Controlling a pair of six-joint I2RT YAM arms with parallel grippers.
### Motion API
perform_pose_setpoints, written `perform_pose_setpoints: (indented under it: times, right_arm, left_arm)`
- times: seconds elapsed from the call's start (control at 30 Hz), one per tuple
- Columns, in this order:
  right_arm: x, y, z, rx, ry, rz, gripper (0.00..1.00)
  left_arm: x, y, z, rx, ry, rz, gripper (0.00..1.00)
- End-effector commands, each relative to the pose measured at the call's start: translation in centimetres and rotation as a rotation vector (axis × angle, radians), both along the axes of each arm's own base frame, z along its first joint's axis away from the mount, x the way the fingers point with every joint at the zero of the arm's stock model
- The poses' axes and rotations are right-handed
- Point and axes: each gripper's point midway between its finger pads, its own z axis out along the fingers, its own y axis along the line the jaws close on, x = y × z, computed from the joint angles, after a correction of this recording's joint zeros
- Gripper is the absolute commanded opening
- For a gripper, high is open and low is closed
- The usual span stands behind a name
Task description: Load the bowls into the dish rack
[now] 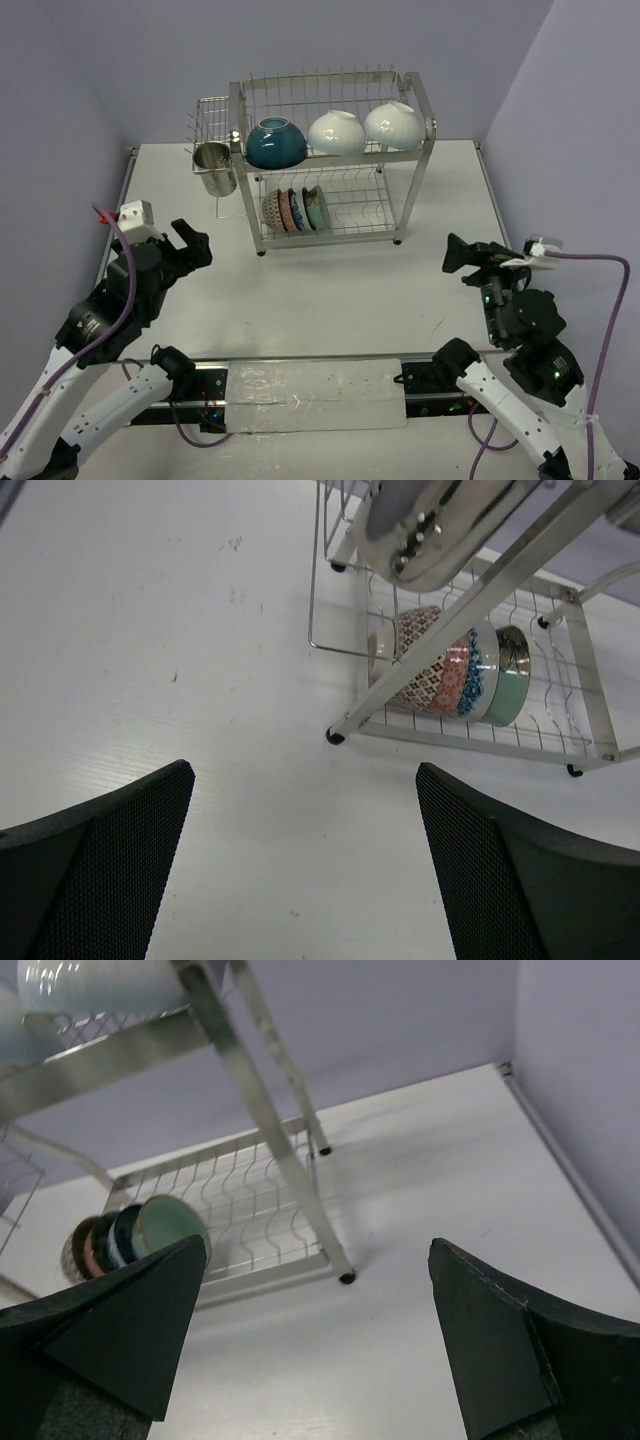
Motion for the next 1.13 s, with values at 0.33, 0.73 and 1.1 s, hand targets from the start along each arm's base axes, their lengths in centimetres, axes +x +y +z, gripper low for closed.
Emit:
perform_pose_setpoints:
  times: [0.33,0.73,1.1]
  right_arm:
    - [-2.2,-4.1,4.6,-0.05,-0.136,-0.129,1.0]
    - [-1.4,-3.2,6.9,-0.121,-0.184,-0.098,1.0]
    - [-0.6,-2.7,8.8,-0.165,-0.214,-0.097,1.0]
  left_arm:
    - [-2.4,5.3,4.9,0.043,-0.09,0.161,0.99]
    - [-4.4,9.2,8.8,0.102,-0.177,0.278,0.99]
    - [-4.9,10.6,10.3,0.128,-0.212,0.33,0.99]
